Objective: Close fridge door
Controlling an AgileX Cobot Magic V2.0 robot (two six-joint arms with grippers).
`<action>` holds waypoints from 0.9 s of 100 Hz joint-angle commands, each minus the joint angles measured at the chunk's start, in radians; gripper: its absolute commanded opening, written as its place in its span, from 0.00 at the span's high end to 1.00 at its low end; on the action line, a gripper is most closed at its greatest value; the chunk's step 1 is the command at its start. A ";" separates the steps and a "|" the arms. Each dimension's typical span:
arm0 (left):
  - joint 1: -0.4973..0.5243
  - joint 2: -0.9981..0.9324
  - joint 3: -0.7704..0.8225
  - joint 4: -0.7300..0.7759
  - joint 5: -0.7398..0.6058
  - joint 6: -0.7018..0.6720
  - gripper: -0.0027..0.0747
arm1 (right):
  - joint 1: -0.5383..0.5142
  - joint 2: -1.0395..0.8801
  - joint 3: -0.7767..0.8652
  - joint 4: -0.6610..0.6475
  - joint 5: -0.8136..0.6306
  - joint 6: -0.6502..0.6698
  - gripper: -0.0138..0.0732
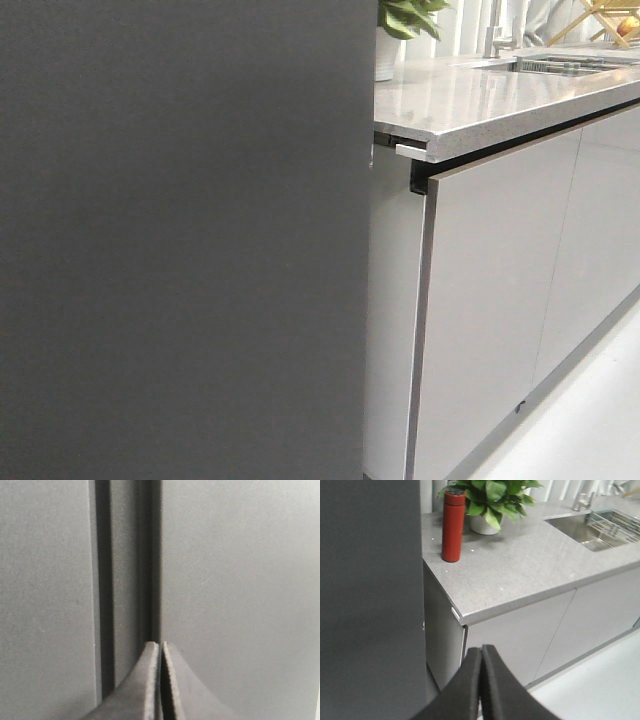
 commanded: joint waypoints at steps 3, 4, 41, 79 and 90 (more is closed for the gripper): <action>-0.004 -0.020 0.035 -0.006 -0.073 -0.005 0.99 | -0.006 -0.137 0.105 -0.031 -0.064 0.053 0.89; -0.004 -0.020 0.035 -0.006 -0.073 -0.005 0.99 | -0.006 -0.154 0.122 -0.031 -0.064 0.055 0.89; -0.004 -0.020 0.035 -0.006 -0.073 -0.005 0.99 | -0.006 -0.463 0.467 -0.014 -0.142 0.104 0.89; -0.004 -0.020 0.035 -0.006 -0.073 -0.005 0.99 | -0.006 -0.483 0.497 -0.014 -0.121 0.104 0.89; -0.004 -0.020 0.035 -0.006 -0.073 -0.005 0.99 | -0.006 -0.483 0.497 -0.014 -0.121 0.104 0.89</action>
